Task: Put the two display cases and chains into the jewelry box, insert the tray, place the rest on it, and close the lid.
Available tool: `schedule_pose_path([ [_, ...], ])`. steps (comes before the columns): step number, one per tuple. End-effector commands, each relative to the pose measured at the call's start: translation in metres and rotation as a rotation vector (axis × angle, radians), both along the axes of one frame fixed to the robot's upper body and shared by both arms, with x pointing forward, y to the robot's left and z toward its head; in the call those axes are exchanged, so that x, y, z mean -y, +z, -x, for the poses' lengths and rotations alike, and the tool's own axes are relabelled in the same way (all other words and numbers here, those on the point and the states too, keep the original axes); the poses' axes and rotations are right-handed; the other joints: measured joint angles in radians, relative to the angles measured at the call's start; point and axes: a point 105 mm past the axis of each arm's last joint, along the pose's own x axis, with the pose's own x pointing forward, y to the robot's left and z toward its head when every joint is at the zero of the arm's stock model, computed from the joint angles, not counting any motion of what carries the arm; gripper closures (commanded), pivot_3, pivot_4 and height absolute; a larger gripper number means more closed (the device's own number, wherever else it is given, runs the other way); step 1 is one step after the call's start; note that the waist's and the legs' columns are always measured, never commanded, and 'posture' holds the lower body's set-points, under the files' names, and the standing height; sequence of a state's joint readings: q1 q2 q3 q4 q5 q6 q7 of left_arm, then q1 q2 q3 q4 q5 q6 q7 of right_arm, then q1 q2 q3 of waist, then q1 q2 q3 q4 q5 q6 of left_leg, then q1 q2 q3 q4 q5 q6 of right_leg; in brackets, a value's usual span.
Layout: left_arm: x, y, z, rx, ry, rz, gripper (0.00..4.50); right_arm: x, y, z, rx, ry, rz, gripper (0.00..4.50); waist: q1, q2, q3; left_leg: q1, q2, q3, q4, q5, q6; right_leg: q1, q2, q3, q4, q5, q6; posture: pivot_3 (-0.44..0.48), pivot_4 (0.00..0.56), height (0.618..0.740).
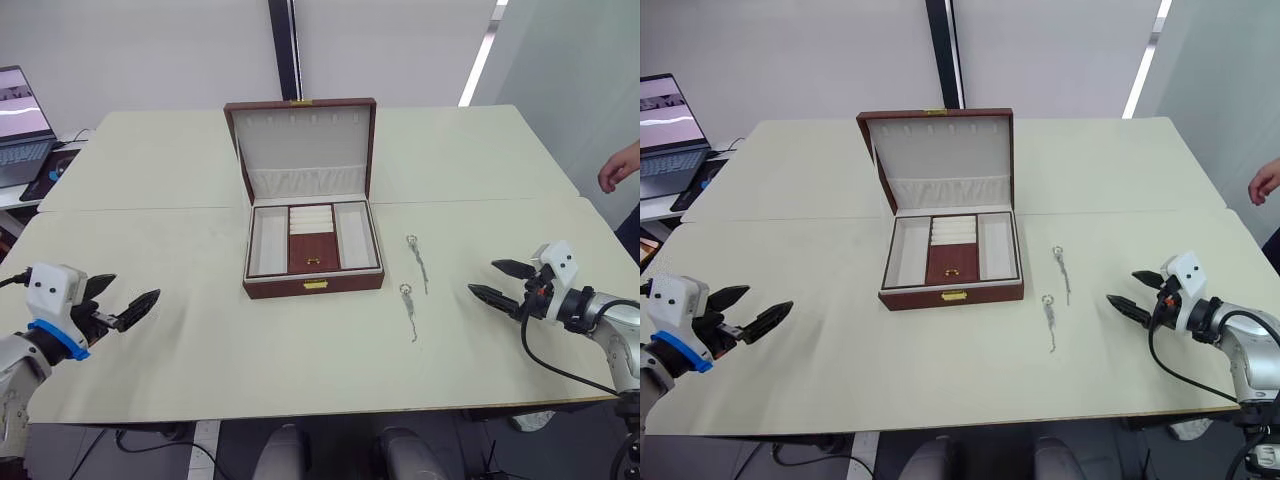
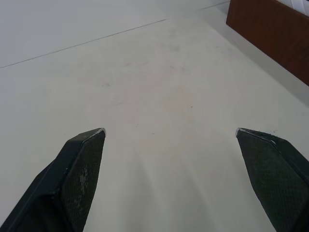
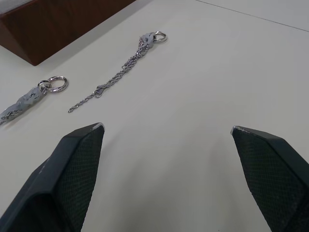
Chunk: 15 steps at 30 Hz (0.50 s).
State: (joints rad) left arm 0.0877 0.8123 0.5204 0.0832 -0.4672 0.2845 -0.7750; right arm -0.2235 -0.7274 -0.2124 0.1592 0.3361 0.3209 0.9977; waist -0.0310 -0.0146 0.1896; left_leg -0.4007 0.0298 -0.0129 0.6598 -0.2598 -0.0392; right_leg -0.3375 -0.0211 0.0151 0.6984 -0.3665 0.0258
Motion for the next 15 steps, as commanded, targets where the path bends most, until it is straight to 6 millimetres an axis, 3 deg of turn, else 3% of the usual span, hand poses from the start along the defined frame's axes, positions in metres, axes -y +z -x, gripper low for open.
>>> schedule_pose_path([
  [1,0.003,0.015,0.005,0.064,-0.004,-0.011,0.0,-0.004,0.015,-0.004,0.059,0.001,-0.033,0.04,-0.001,0.0,0.0,0.0,0.0,0.0,0.0,0.0,0.0,0.0,0.0,0.0,0.0,0.0,0.0,0.0,0.15,0.74],
  [4,0.017,0.017,0.007,0.085,-0.051,-0.01,0.0,-0.007,0.016,-0.006,0.062,-0.008,-0.061,0.04,0.0,0.0,0.0,0.0,0.0,0.0,0.0,0.0,0.0,0.0,0.0,0.0,0.0,0.0,0.0,0.0,0.15,0.74],
  [8,0.056,0.012,0.012,0.108,-0.178,-0.021,0.0,-0.017,0.018,-0.007,0.087,-0.014,-0.082,0.04,0.0,0.0,0.0,0.0,0.0,0.0,0.0,0.0,0.0,0.0,0.0,0.0,0.0,0.0,0.0,0.0,0.15,0.74],
  [12,0.113,0.004,0.024,0.141,-0.364,0.013,0.0,-0.038,0.015,-0.007,0.102,-0.038,-0.151,0.04,0.001,0.0,0.0,0.0,0.0,0.0,0.0,0.0,0.0,0.001,0.0,0.0,0.0,0.0,0.0,0.0,0.15,0.74],
  [15,0.142,0.004,0.027,0.169,-0.478,0.028,0.0,-0.048,0.015,-0.016,0.132,-0.119,-0.177,0.04,0.001,0.0,0.0,0.0,0.0,0.0,0.0,0.0,0.0,0.001,0.0,0.0,0.0,0.0,0.0,0.0,0.15,0.74],
])
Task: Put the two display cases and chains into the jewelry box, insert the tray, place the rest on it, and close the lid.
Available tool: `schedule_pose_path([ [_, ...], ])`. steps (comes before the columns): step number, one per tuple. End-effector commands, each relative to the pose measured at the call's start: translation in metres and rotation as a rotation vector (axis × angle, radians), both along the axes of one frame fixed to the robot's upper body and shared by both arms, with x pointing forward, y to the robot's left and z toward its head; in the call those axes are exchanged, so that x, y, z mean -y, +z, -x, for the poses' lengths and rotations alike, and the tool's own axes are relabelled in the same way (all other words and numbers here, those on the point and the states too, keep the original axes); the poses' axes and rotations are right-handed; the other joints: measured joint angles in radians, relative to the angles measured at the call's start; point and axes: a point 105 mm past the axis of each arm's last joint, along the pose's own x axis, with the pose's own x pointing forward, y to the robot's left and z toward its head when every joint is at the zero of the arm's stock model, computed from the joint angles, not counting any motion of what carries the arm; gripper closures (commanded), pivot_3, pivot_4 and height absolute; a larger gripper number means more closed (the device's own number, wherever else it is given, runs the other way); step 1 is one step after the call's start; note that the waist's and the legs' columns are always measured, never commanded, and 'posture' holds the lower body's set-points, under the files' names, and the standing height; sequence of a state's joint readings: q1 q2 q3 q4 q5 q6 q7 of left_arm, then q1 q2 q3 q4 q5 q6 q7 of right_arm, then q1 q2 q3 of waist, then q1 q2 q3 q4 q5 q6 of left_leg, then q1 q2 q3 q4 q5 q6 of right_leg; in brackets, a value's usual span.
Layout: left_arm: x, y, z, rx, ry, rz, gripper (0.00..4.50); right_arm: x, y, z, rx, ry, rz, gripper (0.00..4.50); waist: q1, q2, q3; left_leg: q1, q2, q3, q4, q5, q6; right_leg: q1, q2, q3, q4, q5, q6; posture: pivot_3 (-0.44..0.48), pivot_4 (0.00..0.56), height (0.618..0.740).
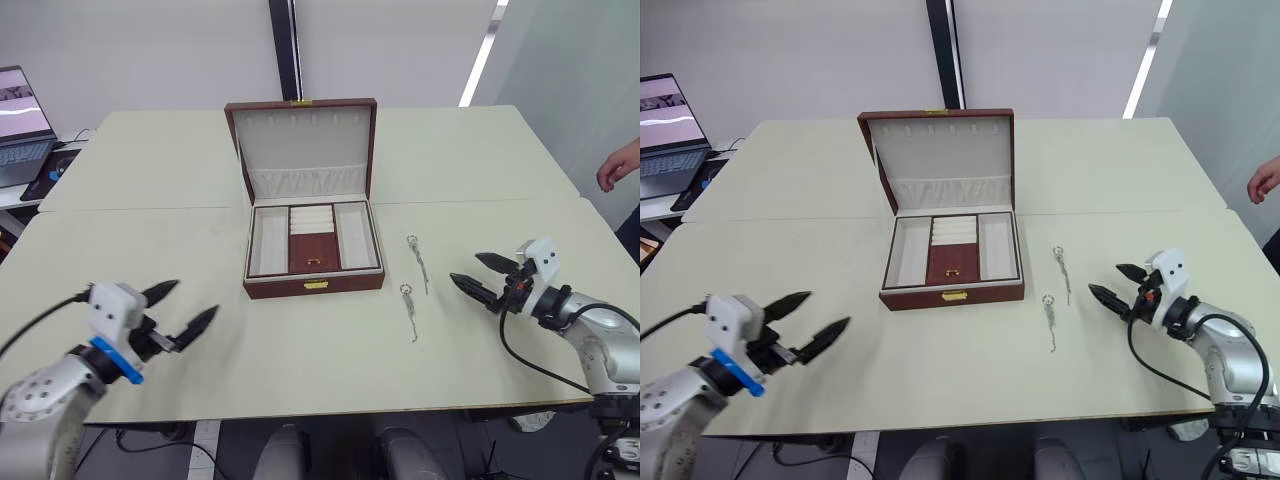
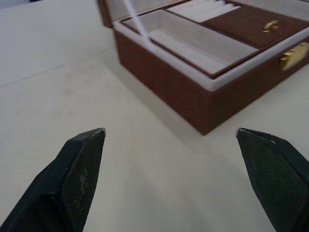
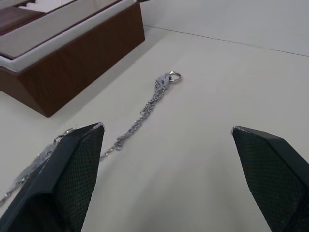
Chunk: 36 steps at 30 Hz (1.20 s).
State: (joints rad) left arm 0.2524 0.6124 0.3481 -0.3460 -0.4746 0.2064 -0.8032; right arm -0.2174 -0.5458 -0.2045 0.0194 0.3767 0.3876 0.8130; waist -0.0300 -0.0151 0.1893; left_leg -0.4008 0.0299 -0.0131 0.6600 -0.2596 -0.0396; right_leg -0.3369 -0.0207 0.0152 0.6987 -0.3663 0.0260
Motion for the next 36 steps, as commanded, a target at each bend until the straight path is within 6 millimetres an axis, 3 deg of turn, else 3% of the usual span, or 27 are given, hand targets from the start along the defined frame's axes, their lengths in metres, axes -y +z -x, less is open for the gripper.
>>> schedule_pose_path([
  [1,0.032,0.016,0.003,0.102,-0.138,-0.008,0.0,-0.011,0.012,-0.009,0.069,-0.078,-0.005,0.04,0.0,0.0,0.0,0.0,0.0,0.0,0.0,0.0,0.0,0.0,0.0,0.0,0.001,0.0,0.0,0.0,0.15,0.74],
  [9,0.092,0.014,0.023,0.167,-0.432,-0.014,0.0,-0.039,-0.001,-0.035,0.097,-0.237,0.061,0.04,-0.002,0.0,0.0,0.0,0.0,0.001,0.0,0.0,0.0,-0.001,0.001,0.001,0.001,0.0,0.001,0.0,0.15,0.74],
  [17,0.096,0.009,0.029,0.19,-0.496,-0.058,0.0,-0.07,-0.011,-0.044,0.062,-0.272,0.079,0.04,-0.002,0.0,0.0,0.0,0.0,0.001,0.0,0.0,0.0,-0.001,0.001,0.001,0.001,0.0,0.001,0.0,0.15,0.74],
  [26,0.1,0.002,0.034,0.194,-0.48,-0.023,0.0,-0.071,-0.028,-0.053,-0.032,-0.346,0.107,0.04,-0.002,0.0,-0.001,0.0,0.0,0.001,0.0,0.0,0.0,-0.001,0.001,0.001,0.001,0.0,0.001,0.0,0.15,0.74],
  [33,0.098,-0.002,0.03,0.188,-0.443,-0.013,0.0,-0.062,-0.038,-0.053,-0.08,-0.374,0.159,2.03,-0.002,-0.002,-0.003,0.001,0.0,0.0,0.0,0.0,0.0,0.0,0.001,0.001,0.001,0.0,0.0,0.0,0.15,0.74],
  [36,0.097,-0.002,0.027,0.194,-0.432,-0.012,0.0,-0.062,-0.043,-0.051,-0.094,-0.367,0.176,2.65,-0.002,-0.002,-0.004,0.001,0.0,0.0,0.0,0.0,0.0,0.0,0.001,0.001,0.001,0.0,0.0,0.0,0.15,0.74],
])
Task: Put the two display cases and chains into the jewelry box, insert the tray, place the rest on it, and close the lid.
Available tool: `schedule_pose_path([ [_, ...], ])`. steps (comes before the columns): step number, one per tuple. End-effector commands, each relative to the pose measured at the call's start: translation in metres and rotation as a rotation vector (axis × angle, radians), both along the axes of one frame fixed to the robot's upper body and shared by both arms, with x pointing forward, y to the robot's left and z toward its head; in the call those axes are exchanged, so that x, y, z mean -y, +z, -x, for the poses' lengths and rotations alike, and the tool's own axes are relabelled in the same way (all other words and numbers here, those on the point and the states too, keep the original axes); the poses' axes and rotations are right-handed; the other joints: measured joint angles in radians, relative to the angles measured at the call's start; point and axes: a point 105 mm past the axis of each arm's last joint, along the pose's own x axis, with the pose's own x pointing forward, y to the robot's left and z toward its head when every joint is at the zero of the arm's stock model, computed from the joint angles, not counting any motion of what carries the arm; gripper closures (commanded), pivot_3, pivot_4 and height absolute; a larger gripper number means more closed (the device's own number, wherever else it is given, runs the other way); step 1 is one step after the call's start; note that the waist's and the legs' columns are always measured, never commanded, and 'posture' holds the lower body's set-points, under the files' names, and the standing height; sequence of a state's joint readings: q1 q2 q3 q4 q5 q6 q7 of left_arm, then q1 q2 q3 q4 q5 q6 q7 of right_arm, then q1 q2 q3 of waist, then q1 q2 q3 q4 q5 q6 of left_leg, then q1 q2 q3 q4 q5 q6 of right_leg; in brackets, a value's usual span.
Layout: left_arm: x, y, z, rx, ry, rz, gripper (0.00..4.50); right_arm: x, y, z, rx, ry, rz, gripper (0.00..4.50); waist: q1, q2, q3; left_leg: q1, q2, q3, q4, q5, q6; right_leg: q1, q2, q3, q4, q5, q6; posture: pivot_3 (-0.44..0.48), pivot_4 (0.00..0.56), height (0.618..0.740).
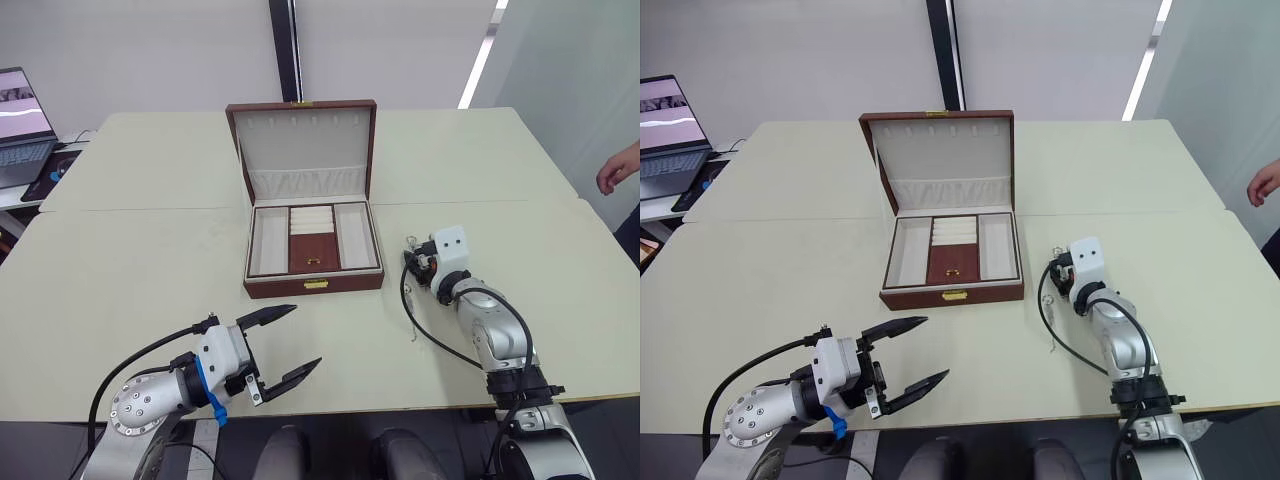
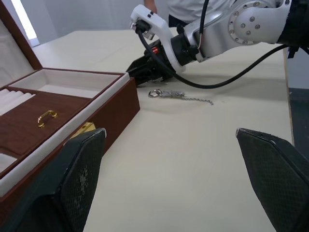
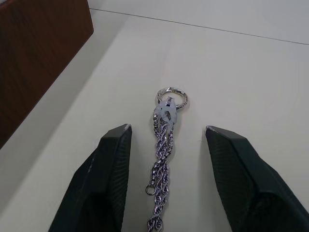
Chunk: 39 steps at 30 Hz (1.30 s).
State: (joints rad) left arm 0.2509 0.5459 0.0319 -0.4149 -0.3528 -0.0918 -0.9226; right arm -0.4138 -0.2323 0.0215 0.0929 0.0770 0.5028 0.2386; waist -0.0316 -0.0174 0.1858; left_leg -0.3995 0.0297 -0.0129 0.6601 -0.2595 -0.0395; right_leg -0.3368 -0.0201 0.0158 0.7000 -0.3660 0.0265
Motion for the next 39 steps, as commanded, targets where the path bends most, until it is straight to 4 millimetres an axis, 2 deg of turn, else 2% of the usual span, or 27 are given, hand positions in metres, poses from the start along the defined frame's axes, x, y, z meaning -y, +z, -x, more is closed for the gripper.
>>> schedule_pose_path([
  [1,0.002,0.006,-0.002,0.034,0.002,0.014,0.0,0.008,-0.02,0.004,-0.075,-0.025,0.034,2.88,0.0,0.0,-0.001,0.0,0.0,0.0,0.0,0.0,0.0,0.0,0.0,0.0,0.0,0.0,0.0,0.0,0.15,0.74],
  [9,0.002,0.006,-0.004,0.035,0.014,0.021,0.0,0.007,-0.022,0.007,-0.086,-0.02,0.028,4.45,0.0,-0.001,-0.003,0.001,0.0,0.0,0.0,0.0,0.0,0.001,0.0,0.0,0.0,0.0,0.0,0.0,0.15,0.74],
  [21,0.003,0.007,-0.009,0.04,0.031,0.033,0.0,0.007,-0.015,0.008,-0.056,0.003,-0.009,4.45,0.0,-0.002,-0.003,0.0,0.0,-0.001,0.0,0.0,0.0,0.001,0.0,0.0,0.0,0.0,0.0,0.0,0.15,0.74],
  [31,0.004,0.008,-0.012,0.028,0.068,0.065,0.0,0.005,0.019,0.013,0.042,0.11,-0.083,4.45,0.0,-0.001,-0.002,0.0,0.0,0.0,0.0,0.0,0.0,0.0,0.0,0.0,-0.001,0.0,0.0,0.0,0.15,0.74],
  [39,0.004,0.01,-0.013,0.022,0.084,0.08,0.0,-0.005,0.061,0.018,0.188,0.187,-0.173,4.45,0.0,-0.001,-0.002,-0.001,0.0,0.0,-0.001,0.0,0.0,0.0,0.0,0.0,-0.001,0.0,0.0,0.0,0.15,0.74],
])
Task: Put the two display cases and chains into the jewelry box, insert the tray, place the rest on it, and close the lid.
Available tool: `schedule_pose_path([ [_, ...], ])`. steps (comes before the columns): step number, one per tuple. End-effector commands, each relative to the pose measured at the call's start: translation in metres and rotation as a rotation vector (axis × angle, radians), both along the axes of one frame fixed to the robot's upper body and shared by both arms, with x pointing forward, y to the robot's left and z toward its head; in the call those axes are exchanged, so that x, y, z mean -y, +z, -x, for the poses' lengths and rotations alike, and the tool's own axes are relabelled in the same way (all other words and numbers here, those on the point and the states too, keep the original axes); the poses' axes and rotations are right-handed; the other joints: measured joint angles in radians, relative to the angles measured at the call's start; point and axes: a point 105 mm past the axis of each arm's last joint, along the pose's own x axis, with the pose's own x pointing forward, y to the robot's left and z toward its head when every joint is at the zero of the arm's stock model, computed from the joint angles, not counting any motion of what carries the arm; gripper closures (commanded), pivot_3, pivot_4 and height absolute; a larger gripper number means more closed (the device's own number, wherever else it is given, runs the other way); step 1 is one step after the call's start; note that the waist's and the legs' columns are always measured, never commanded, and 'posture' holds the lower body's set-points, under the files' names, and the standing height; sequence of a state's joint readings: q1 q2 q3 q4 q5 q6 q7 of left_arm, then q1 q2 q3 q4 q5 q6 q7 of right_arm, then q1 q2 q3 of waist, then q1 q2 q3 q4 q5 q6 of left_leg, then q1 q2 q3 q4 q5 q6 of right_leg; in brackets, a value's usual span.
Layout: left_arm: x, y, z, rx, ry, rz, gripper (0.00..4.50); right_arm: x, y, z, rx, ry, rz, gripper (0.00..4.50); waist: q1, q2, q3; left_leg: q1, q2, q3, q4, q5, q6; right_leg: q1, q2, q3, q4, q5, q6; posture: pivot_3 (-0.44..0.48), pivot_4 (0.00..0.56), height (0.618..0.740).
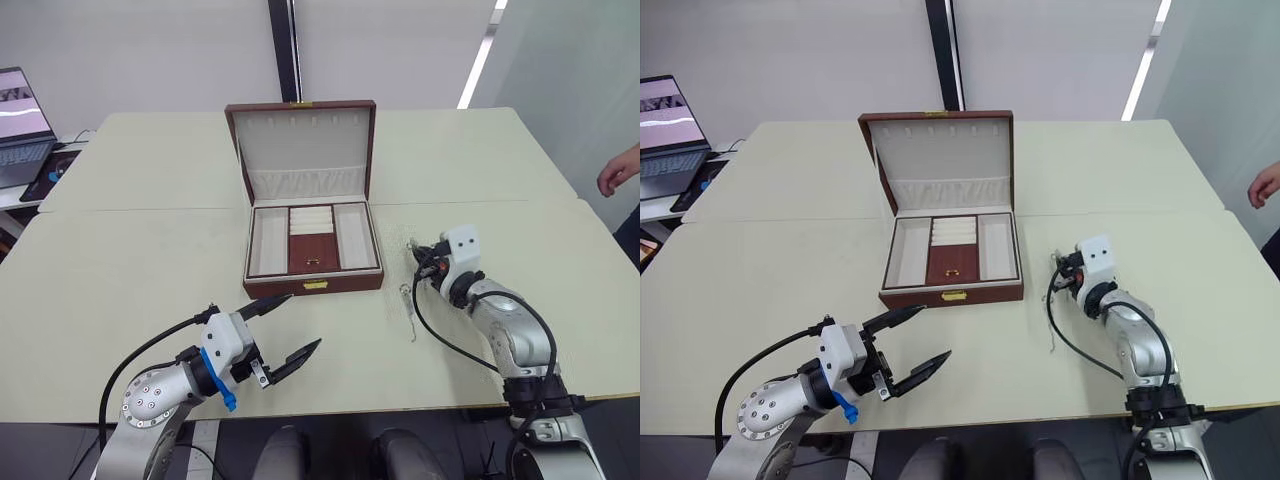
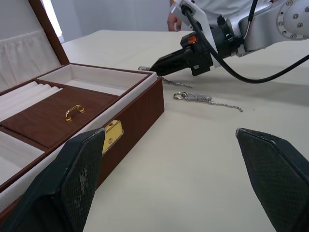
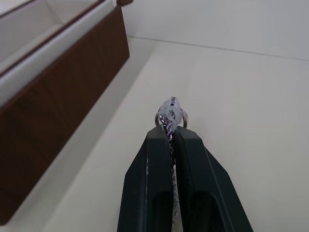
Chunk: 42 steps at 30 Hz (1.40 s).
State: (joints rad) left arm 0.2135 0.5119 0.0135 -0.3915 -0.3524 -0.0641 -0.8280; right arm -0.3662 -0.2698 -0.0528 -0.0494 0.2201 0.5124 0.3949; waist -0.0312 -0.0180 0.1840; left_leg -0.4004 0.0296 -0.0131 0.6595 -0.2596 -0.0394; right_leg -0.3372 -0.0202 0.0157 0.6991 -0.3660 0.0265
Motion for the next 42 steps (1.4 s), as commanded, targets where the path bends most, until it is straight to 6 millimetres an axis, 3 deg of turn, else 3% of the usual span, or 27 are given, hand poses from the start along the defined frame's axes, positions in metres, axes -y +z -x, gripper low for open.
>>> schedule_pose_path([
  [1,0.004,0.009,0.001,0.027,-0.004,0.024,0.0,-0.006,0.032,0.003,0.121,0.044,-0.029,4.45,0.0,0.0,0.0,0.0,0.0,0.0,0.0,0.0,0.0,0.0,0.0,0.0,0.0,0.0,0.0,0.0,0.15,0.74],
  [12,-0.006,0.011,-0.005,0.019,0.11,0.06,0.0,-0.033,0.073,0.006,0.221,0.162,-0.073,4.45,-0.001,0.0,0.0,0.0,0.0,0.0,0.0,0.0,0.0,0.0,0.0,0.0,0.0,0.0,0.0,0.0,0.15,0.74],
  [19,-0.023,0.015,-0.005,0.033,0.274,0.111,0.0,-0.079,0.114,0.001,0.29,0.312,-0.113,4.45,-0.002,0.001,0.001,0.0,0.0,0.0,0.0,0.0,0.0,-0.001,0.0,0.0,-0.001,0.0,0.0,0.0,0.15,0.74],
  [23,-0.031,0.017,0.001,0.038,0.366,0.14,0.0,-0.107,0.127,0.0,0.301,0.405,-0.14,4.45,-0.002,0.001,0.001,-0.001,0.0,0.0,0.0,0.0,0.0,-0.001,0.0,0.0,-0.001,0.0,0.0,0.0,0.15,0.74],
  [33,-0.047,0.014,0.014,0.046,0.544,0.175,0.0,-0.167,0.131,0.007,0.271,0.598,-0.191,4.45,-0.001,0.001,0.001,-0.001,0.0,0.0,0.0,0.0,0.0,-0.001,-0.001,0.0,-0.001,0.0,0.0,0.0,0.15,0.74],
  [42,-0.05,0.011,0.026,0.046,0.638,0.2,0.0,-0.199,0.118,0.011,0.227,0.704,-0.195,4.45,-0.002,0.001,0.001,-0.001,0.0,0.0,0.0,0.0,0.0,-0.001,-0.001,0.0,-0.001,0.0,0.0,0.0,0.15,0.74],
])
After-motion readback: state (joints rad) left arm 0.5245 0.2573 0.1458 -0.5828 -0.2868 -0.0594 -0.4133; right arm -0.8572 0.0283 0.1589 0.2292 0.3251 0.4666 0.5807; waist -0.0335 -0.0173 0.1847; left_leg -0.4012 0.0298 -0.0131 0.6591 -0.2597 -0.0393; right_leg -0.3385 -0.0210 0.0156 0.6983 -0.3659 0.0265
